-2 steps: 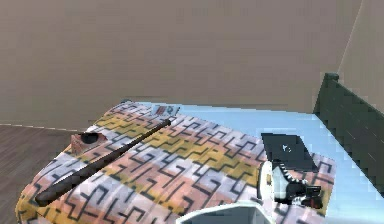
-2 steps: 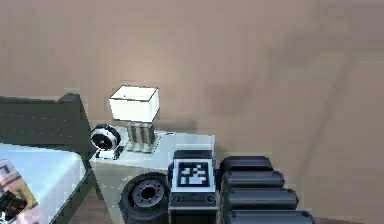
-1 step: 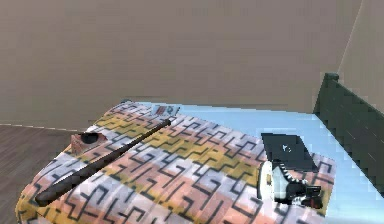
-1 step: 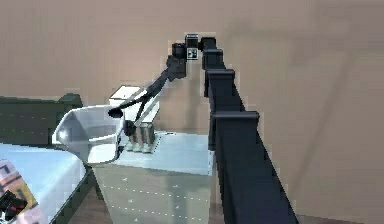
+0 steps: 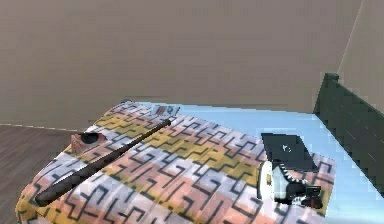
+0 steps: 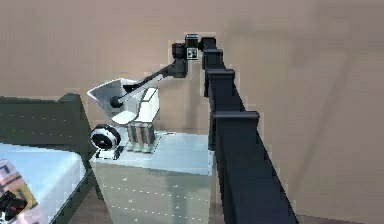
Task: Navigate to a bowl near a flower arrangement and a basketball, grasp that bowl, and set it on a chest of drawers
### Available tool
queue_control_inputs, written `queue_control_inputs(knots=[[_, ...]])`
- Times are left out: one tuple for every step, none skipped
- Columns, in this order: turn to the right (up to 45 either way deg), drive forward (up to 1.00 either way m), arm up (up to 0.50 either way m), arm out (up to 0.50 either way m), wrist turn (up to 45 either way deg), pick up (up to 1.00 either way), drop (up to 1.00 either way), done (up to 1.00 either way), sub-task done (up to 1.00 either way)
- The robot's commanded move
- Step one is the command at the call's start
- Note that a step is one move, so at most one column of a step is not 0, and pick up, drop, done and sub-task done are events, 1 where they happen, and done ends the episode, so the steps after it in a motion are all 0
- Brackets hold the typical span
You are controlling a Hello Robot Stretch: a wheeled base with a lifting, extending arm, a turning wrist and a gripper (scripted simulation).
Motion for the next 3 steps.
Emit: queue_control_inputs(knots=[[0.0, 0.00, 0.00, 0.00, 45.0, 0.00, 0.00, 0.00, 0.00], [0.0, 0.00, -0.08, 0.00, 0.0, 0.00, 0.00, 0.00, 0.00], [0.0, 0.00, -0.32, 0.00, 0.0, 0.00, 0.00, 0.00, 0.00]])
